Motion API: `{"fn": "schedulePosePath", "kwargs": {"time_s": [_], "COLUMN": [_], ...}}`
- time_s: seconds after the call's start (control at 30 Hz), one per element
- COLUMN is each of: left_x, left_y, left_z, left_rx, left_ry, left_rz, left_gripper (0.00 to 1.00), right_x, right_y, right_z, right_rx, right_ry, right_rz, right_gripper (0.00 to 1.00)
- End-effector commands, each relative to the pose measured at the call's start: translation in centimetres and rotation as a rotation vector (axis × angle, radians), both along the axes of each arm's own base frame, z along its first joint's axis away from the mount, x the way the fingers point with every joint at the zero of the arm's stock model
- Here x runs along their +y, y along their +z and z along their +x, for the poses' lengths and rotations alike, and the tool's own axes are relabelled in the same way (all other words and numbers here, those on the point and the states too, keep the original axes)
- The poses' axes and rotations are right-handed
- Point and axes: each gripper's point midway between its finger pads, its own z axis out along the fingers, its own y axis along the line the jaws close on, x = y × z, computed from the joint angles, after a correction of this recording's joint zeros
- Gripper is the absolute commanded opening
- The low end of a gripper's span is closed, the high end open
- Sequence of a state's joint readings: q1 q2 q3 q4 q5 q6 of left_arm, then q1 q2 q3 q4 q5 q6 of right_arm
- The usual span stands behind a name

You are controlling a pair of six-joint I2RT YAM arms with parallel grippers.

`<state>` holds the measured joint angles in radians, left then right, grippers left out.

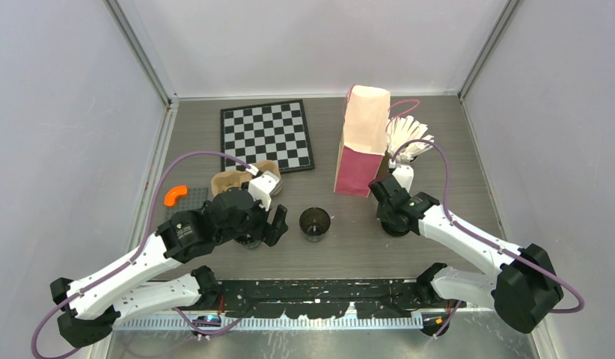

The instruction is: Pack the takeout coffee

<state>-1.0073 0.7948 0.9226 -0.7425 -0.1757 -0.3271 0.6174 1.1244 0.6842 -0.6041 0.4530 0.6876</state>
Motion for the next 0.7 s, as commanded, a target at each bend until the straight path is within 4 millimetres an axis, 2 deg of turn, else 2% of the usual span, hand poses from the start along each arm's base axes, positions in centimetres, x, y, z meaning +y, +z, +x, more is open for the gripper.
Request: {"fn": "schedulePosePath", "kwargs": {"time_s": [0.0,0.13,0.23,0.3,0.4,0.5,0.67], "left_x": [0.0,0.0,0.0,0.0,0.0,0.0,-0.1], "left_y": [0.9,0.9,0.9,0.9,0.9,0.8,0.8], "left_z": [0.5,0.4,0.4,0.4,0.4,0.4,0.4], "left_rx": [-0.035,-0.035,-0.035,-0.035,-0.035,-0.034,-0.031], "left_ry": [0.005,0.002,0.002,0.001,0.002,0.002,-0.001], "left_rz": [-0.012,-0.013,-0.013,-0.013,-0.013,-0.012,-0.012], "left_gripper": [0.78,0.78,0.78,0.78,0.78,0.78,0.78], "right_x": [0.3,-0.1,-1.4,-2.1,-4.1,-6.2,-8.0], "right_y": [1.1,1.2,1.6,1.8,2.2,2.9,2.9], "right_z": [0.7,0.8,1.1,1.2,1.2,1.0,0.5], "right_rx": [-0.044,-0.052,-0.068,-0.076,-0.083,-0.106,-0.088], "right_ry": [-0.010,-0.031,-0.102,-0.149,-0.262,-0.369,-0.445], "right_rz": [0.039,0.025,-0.011,-0.023,-0.070,-0.121,-0.127], "right_gripper": [0.02,0.02,0.14,0.18,0.23,0.24,0.27]}}
